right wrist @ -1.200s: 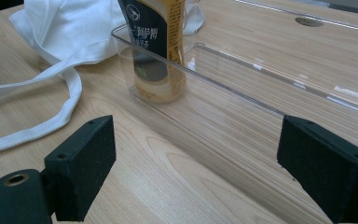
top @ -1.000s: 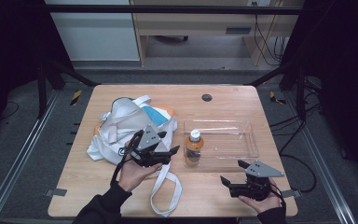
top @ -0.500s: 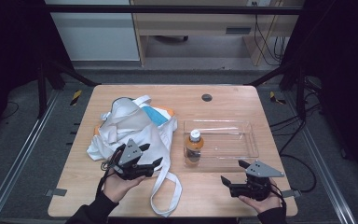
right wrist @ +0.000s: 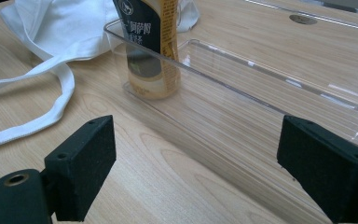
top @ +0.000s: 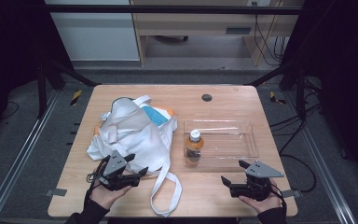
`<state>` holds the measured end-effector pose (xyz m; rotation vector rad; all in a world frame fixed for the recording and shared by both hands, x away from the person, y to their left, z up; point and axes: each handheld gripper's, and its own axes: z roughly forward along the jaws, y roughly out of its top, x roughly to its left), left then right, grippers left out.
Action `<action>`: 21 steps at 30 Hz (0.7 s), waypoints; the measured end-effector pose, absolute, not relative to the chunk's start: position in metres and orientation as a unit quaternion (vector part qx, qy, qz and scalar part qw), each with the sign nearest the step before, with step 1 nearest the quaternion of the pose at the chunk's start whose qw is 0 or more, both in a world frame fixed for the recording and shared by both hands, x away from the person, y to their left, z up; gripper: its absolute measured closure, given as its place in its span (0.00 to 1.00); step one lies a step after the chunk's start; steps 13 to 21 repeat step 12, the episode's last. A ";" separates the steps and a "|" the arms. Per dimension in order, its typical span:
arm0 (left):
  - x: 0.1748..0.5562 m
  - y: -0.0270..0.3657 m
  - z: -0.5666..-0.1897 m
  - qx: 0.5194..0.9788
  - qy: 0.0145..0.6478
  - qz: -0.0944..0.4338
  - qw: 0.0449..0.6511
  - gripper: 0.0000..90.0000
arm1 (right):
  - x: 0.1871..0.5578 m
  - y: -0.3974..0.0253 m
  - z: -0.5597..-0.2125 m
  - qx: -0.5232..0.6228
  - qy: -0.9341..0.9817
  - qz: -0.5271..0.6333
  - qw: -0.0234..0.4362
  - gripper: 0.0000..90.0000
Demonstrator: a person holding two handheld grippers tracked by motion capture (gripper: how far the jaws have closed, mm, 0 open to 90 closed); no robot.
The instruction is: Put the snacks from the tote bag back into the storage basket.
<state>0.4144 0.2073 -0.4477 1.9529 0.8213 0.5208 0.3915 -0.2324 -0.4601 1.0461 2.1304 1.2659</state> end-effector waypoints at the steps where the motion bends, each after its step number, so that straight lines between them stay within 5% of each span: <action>1: 0.413 0.210 -0.450 0.794 0.338 0.213 0.459 0.33 | 0.392 -0.232 -0.460 0.379 0.773 0.457 0.224 0.13; 21: 0.404 0.238 -0.456 0.783 0.358 0.225 0.457 0.31 | 0.393 -0.233 -0.462 0.382 0.774 0.451 0.226 0.13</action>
